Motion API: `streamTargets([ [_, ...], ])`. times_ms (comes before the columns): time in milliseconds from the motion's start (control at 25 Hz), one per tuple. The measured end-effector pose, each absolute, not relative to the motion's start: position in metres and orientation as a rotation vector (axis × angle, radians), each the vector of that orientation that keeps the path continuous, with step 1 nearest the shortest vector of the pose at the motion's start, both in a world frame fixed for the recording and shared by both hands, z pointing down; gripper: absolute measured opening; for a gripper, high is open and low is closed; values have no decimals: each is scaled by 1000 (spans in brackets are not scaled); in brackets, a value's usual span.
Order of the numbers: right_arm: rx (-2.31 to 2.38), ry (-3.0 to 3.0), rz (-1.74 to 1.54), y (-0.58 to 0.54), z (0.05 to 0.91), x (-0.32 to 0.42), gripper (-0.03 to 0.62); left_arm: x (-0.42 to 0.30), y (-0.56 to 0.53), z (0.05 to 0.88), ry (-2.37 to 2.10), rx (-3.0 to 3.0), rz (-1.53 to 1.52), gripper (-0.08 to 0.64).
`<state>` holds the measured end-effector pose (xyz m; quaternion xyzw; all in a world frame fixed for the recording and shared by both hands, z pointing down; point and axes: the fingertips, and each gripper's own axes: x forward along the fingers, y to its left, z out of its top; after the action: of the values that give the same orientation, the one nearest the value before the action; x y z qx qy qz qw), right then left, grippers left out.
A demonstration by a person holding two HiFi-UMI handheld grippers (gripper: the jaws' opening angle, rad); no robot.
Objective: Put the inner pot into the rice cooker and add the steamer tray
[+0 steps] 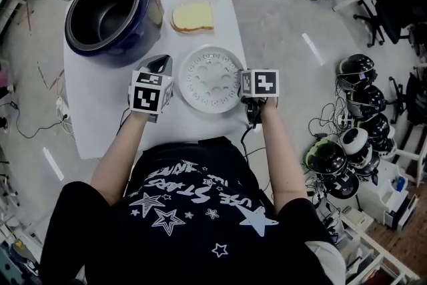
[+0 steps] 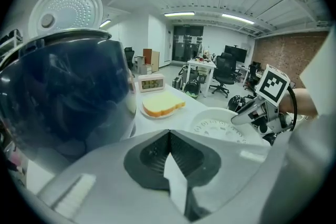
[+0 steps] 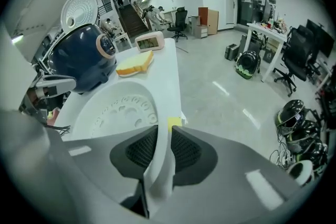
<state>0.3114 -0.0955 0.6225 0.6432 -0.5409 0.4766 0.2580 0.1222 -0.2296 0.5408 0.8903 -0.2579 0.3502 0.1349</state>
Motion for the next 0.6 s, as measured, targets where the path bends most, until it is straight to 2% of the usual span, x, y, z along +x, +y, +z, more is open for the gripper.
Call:
streamTargets([
  [120, 1719, -1479, 1294, -100, 624, 308, 64, 119, -232, 540, -763, 2568, 1009, 2],
  [600, 1760, -1614, 1288, -118, 576, 324, 58, 100, -246, 507, -832, 2598, 899, 2],
])
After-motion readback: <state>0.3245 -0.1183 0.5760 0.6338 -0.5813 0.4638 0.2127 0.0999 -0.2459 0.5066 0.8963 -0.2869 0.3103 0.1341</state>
